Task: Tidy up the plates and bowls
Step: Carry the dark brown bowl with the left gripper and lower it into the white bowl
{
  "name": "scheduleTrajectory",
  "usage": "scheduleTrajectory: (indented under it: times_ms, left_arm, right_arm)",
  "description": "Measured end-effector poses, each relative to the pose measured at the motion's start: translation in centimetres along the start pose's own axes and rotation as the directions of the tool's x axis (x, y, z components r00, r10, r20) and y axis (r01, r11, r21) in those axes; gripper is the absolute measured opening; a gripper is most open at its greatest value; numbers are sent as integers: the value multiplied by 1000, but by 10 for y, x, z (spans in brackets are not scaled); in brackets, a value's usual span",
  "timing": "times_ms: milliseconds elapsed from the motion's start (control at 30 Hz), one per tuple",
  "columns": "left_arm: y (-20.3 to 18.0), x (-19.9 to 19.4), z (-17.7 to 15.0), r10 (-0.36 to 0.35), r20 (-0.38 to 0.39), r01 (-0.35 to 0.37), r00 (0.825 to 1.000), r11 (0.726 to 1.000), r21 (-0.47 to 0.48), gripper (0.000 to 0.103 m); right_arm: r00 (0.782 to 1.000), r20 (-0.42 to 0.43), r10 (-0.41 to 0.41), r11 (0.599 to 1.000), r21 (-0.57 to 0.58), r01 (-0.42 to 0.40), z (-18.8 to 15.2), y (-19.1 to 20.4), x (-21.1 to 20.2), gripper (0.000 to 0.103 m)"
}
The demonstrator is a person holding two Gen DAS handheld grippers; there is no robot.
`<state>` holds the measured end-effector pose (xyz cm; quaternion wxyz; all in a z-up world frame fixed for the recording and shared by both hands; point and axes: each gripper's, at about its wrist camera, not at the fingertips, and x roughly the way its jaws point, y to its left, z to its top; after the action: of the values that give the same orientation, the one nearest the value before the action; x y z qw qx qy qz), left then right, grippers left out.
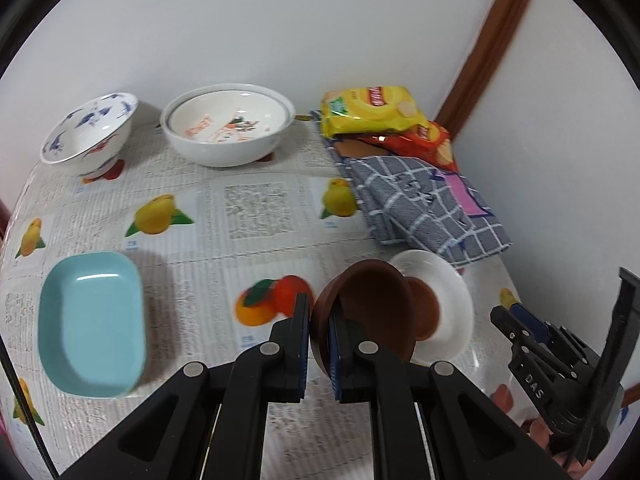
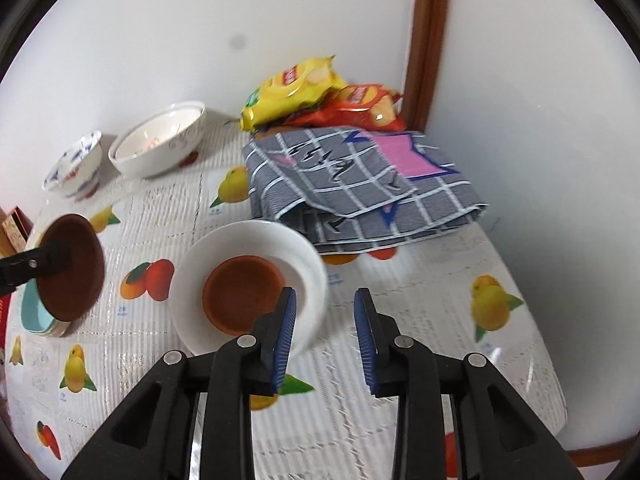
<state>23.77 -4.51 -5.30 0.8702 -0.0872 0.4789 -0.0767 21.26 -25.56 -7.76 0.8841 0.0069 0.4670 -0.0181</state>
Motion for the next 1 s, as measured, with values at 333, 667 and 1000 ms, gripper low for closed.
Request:
scheduleTrajectory:
  times_ms: [333,667,1000]
  left_arm:
    - [-51,25,3,-58,-31,59,998,998,27,9]
    - [-65,65,-5,-33,-84,35,996,999,24,10]
    - [-68,88,-4,-15,-102,14,995,1000,-4,10]
  right_arm:
    - [998,33,-54,996,72,51,-19,-65,-30,32]
    - [998,7,-56,989,135,54,-47,-94,-25,38]
    - [996,-64,68,982,180,-56,-63,-103,-4,38]
